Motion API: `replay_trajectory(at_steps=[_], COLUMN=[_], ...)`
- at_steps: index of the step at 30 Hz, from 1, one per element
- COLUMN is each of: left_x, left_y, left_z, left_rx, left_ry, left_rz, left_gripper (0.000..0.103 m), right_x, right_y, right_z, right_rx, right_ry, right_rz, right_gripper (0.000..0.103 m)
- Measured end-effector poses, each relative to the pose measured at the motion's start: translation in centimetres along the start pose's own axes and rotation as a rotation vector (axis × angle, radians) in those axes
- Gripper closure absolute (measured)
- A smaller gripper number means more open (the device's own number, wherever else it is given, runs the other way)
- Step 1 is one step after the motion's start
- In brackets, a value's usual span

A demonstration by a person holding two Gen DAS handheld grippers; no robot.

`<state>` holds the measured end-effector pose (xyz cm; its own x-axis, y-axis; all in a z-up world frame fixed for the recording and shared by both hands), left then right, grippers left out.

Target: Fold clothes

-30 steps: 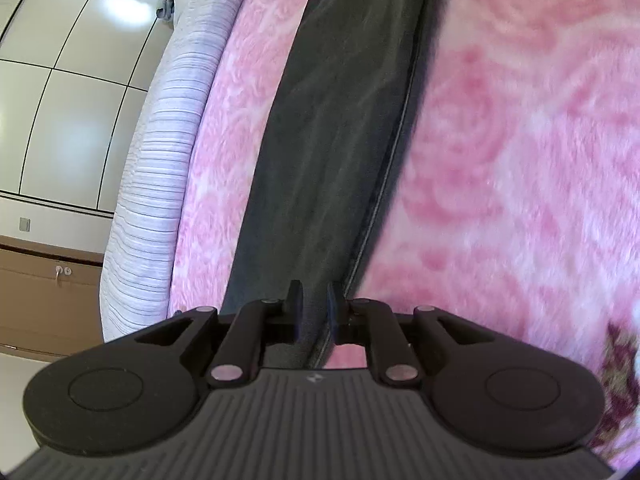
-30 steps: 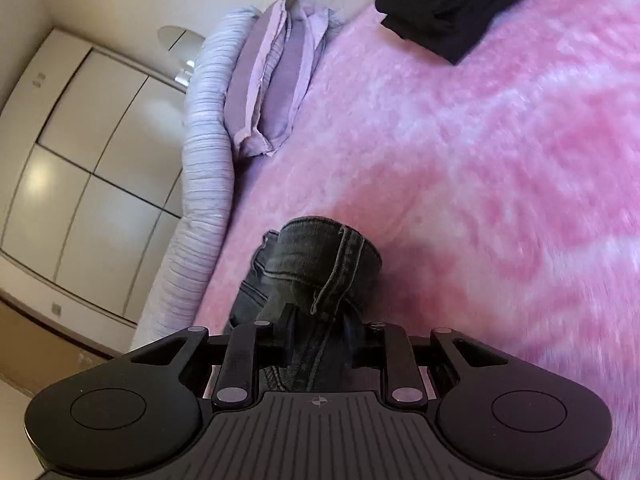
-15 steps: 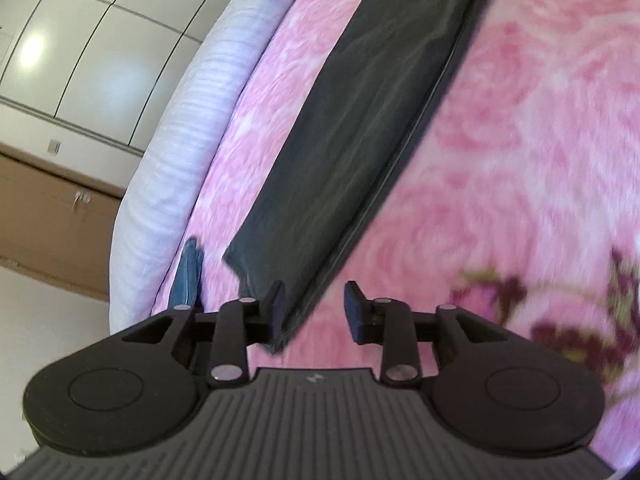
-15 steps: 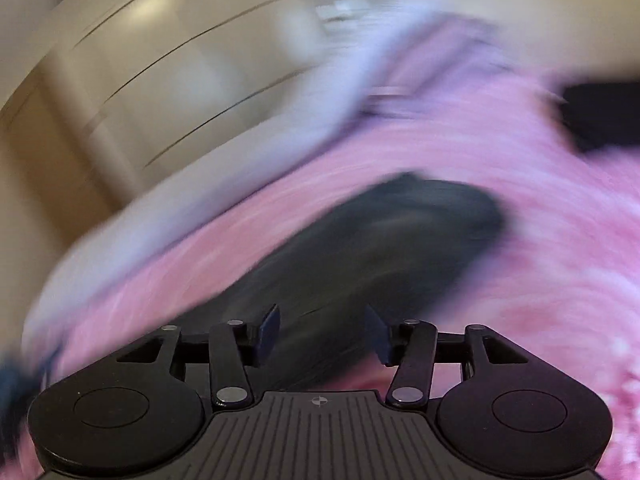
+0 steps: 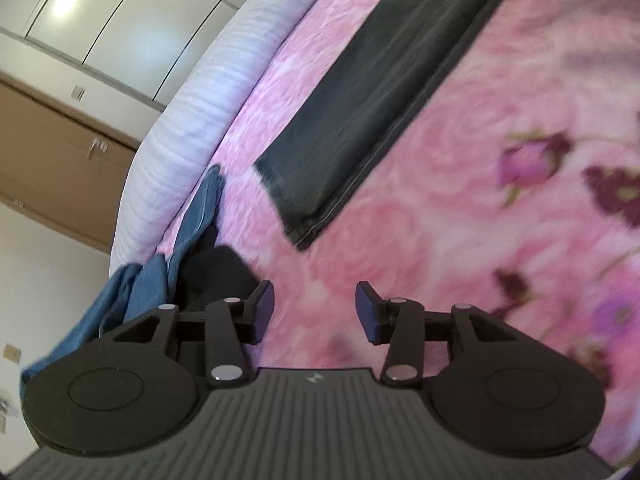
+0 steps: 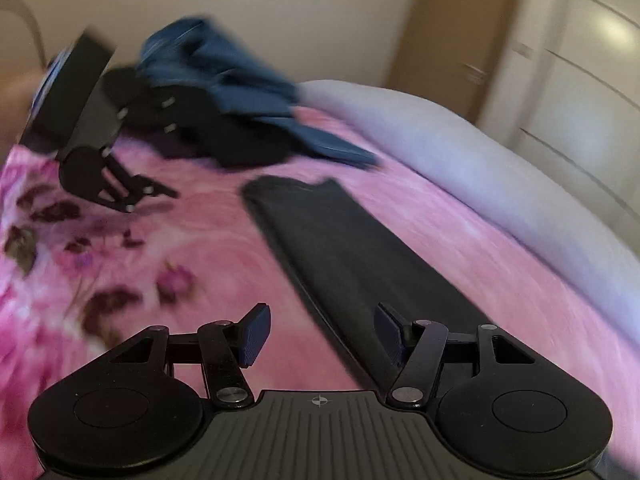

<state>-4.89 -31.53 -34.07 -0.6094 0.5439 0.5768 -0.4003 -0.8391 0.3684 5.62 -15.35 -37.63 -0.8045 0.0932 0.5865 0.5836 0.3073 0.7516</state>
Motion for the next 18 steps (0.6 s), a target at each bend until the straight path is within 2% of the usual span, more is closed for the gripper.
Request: replay_trajectory(at_steps=[4,8,12,18], left_x=[-0.8,-0.6,0.3,1.6], left_y=[-1.6,-3.2,-5.2,-7.1], left_z=[2.4,4.5,5.9,6.3], left_rx=[0.128,0.255,0.364,0.433], left_ry=[0.021,0.067,0.114,0.144], left_rz=[-0.010,-0.055,-0.086,-0.089], left_gripper=[0.060,0.058,0.057,0.056], right_x=[-8.4,-15.7,-20.4,-23.6], right_y=[3.8,5.9,6.9,8.0], right_z=[2.9,5.0,5.8,4.5], right_rx=[0.152,0.268,0.278,0.220], right_ry=[0.008,-0.036,-0.087,-0.171], right_rz=[0.013,0.032,0.048,0.055], right_gripper=[0.042,0.042,0.042,0.043])
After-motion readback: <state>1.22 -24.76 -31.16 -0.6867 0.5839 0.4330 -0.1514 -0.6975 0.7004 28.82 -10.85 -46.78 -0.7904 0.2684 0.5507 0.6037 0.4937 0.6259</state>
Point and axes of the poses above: each gripper's, at about its wrist camera, not at the fingertips, and x roughly against the way its jaws point, z to its left, y to its top, the point moved 5 cm from there along -x, roughly the way its jaws point, and after that the axes turned 1 degree about z, right-handed, at the moved point
